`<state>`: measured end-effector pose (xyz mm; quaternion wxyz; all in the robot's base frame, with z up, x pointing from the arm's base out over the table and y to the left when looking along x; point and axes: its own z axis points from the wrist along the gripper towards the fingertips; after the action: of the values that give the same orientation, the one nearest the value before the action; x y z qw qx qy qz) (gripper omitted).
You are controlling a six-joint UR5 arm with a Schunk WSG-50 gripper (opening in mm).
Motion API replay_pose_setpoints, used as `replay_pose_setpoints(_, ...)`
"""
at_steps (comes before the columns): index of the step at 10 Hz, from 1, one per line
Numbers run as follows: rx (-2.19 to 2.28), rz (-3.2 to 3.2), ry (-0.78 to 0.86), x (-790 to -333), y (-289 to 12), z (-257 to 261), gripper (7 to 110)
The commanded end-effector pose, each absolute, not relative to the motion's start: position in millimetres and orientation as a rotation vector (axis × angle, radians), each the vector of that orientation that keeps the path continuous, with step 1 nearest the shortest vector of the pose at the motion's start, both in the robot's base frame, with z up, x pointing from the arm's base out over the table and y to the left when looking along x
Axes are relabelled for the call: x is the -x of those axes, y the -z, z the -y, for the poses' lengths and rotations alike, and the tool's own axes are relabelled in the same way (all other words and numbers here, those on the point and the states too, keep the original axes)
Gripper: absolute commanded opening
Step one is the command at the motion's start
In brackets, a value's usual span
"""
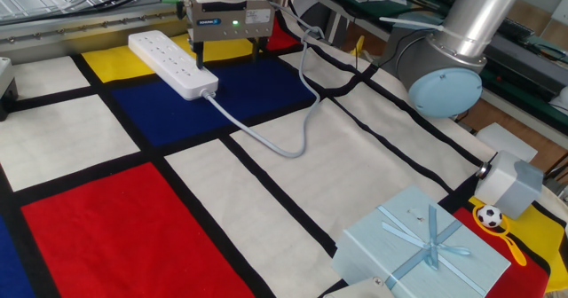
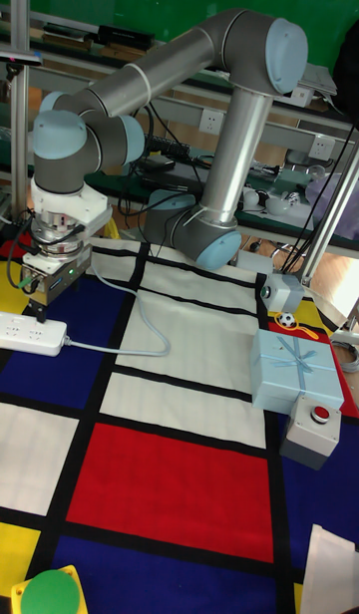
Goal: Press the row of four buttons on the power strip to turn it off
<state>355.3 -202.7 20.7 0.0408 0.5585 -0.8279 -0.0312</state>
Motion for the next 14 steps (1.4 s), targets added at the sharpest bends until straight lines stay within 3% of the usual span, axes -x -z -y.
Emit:
replay_pose_setpoints(1, -1.752, 2.539, 0.081, -362.0, -21.3, 201.9, 22)
replay_pose_setpoints(14, -1.711, 2.541, 0.093, -355.2, -14.9, 202.8, 22)
